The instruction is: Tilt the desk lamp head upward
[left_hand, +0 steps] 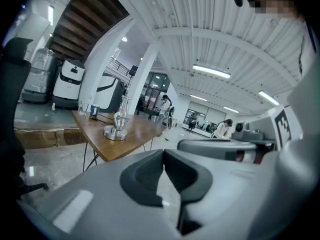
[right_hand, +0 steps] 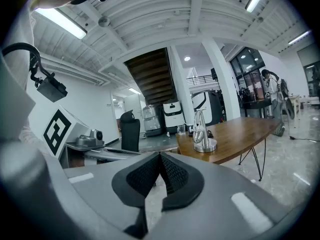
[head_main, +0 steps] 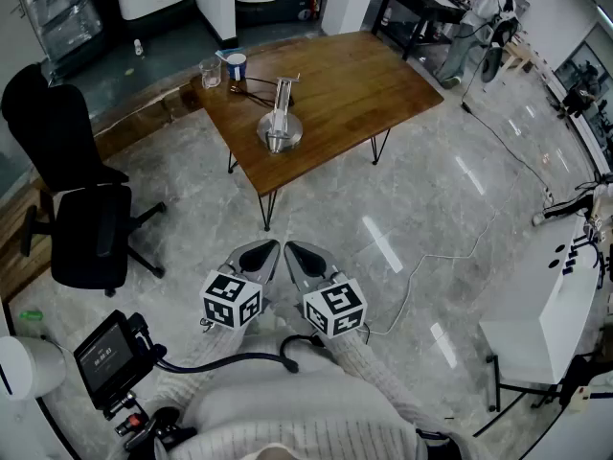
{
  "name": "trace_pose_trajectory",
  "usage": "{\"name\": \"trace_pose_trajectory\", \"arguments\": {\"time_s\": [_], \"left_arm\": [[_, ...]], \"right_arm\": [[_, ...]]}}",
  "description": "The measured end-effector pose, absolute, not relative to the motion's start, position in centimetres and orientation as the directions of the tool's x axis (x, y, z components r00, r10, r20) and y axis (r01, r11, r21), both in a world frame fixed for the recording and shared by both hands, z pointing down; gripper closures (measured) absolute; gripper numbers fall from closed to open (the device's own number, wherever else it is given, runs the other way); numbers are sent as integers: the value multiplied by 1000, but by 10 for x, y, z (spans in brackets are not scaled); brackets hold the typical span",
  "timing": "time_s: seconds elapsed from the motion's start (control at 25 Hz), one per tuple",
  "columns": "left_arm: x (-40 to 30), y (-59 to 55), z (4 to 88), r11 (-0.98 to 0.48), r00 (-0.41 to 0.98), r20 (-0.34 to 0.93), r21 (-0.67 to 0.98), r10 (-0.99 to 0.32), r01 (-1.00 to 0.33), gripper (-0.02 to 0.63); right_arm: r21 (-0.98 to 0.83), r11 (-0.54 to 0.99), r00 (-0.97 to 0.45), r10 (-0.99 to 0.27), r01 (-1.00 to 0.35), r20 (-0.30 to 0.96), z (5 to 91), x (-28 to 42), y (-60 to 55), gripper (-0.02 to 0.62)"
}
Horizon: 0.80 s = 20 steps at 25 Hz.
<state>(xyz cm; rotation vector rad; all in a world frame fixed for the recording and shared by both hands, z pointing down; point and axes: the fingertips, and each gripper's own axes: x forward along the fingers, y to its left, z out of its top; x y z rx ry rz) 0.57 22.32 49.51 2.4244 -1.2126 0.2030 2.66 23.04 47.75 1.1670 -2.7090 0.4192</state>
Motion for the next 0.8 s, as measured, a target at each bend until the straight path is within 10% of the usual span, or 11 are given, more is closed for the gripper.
{"name": "trace_pose_trajectory", "arguments": {"time_s": [0.8], "left_arm": [[-31,12,474,-569,640,278,300,-716,-766,598]], "right_arm": [[-183,603,-630,-741,-776,232,457,6,22,598]]}}
